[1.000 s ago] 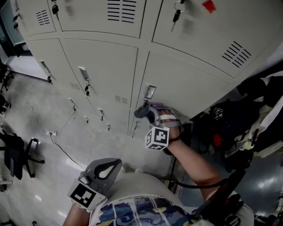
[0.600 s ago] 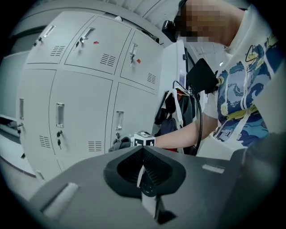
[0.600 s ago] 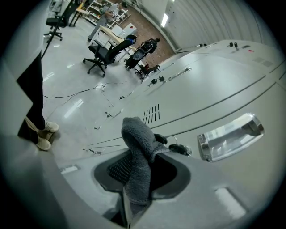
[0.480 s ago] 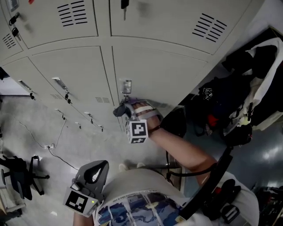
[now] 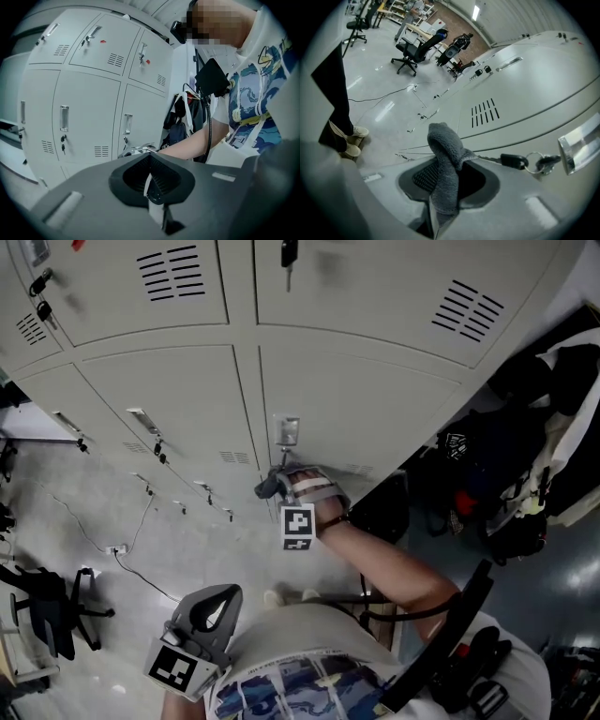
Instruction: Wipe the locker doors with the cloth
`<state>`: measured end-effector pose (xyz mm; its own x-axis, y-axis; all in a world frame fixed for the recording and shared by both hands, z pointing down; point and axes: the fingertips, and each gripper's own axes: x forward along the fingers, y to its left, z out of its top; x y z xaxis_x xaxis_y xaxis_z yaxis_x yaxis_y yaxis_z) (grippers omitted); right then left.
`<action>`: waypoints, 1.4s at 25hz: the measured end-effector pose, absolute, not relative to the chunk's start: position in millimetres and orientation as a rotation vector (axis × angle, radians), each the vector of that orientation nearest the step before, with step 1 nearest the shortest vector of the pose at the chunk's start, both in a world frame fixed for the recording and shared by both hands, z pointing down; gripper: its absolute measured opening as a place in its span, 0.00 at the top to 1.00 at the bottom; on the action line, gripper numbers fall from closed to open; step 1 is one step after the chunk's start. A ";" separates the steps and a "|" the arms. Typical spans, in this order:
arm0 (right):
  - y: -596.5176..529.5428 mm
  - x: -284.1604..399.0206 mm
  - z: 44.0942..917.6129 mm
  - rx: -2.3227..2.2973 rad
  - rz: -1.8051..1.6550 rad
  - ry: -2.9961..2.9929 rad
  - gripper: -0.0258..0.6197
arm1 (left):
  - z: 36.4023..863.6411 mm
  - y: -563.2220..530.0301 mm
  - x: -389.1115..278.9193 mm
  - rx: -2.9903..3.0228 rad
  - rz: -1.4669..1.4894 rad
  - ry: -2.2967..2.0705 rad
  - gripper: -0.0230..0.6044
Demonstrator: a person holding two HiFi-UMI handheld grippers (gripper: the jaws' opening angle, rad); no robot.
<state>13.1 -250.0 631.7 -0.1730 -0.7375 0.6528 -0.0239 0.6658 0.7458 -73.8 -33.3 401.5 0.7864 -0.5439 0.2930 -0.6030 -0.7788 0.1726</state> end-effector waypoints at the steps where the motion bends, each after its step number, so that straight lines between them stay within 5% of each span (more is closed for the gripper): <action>1: -250.3 12.4 635.5 0.629 -0.705 -1.641 0.79 | 402.1 -33.3 -75.4 2.718 0.334 -0.895 0.96; 35: -236.9 11.5 652.7 0.606 -0.341 -1.876 0.79 | 404.3 -23.1 -89.2 2.725 0.385 -0.912 0.96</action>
<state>11.5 -236.9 652.7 -0.2866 -0.5569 0.7796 -0.2473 0.8291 0.5014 -89.2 -23.1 404.3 0.7702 -0.5509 0.3215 -0.6146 -0.7757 0.1433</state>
